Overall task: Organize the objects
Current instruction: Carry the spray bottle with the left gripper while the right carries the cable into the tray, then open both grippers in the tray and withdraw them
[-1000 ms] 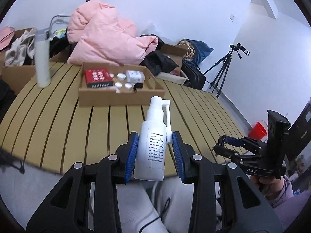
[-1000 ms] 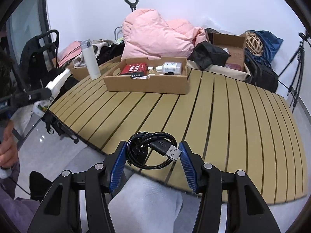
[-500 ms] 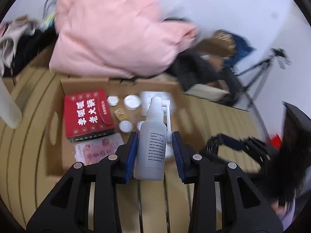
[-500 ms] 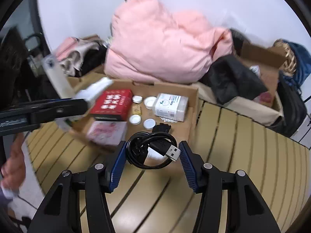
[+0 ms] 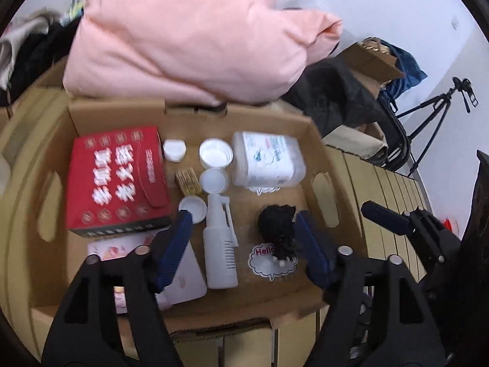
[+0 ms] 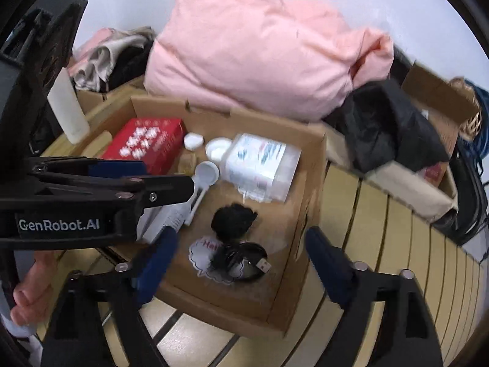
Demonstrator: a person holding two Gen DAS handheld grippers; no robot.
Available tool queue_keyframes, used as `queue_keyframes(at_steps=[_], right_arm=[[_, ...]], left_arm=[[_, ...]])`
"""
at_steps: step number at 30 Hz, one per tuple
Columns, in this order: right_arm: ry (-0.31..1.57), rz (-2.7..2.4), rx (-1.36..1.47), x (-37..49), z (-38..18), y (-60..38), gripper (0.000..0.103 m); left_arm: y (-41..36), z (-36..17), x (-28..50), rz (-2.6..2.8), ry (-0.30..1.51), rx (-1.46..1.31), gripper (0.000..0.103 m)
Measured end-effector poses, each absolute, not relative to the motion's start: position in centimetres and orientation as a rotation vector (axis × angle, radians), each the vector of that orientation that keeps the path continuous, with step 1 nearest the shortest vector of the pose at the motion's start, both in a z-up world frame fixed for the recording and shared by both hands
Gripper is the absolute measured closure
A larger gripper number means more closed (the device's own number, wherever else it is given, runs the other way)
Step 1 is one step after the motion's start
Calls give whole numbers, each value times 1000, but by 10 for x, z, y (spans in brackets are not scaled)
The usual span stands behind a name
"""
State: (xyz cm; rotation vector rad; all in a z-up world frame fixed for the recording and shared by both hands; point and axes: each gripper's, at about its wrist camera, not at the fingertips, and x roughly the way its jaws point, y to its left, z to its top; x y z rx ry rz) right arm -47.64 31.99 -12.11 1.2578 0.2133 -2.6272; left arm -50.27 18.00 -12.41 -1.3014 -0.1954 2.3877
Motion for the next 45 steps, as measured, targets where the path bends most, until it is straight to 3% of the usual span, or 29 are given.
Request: queue_keyframes(at_steps=[4, 6, 13, 15, 24, 33, 37, 45], right_arm=[[153, -2665, 1184, -461, -88, 330, 14], [142, -2687, 1174, -450, -72, 336, 14], [103, -2690, 1227, -397, -21, 354, 14], [110, -2683, 1237, -375, -5, 359, 14], [332, -2751, 1167, -255, 47, 353, 14], [247, -2758, 1030, -170, 61, 322, 14], [216, -2780, 932, -108, 48, 301, 14], [-5, -2883, 816, -35, 5, 274, 14]], left_arm=[[161, -91, -490, 2444, -190, -1259, 25], [150, -76, -479, 2478, -172, -1234, 13], [113, -34, -410, 2609, 77, -1218, 13], [98, -17, -385, 2663, 171, -1229, 5], [41, 54, -249, 2859, 431, -957, 0], [13, 57, -155, 2895, 306, -911, 0], [1, 38, -110, 2835, 156, -928, 0], [-5, 16, -55, 2876, 113, -805, 0]])
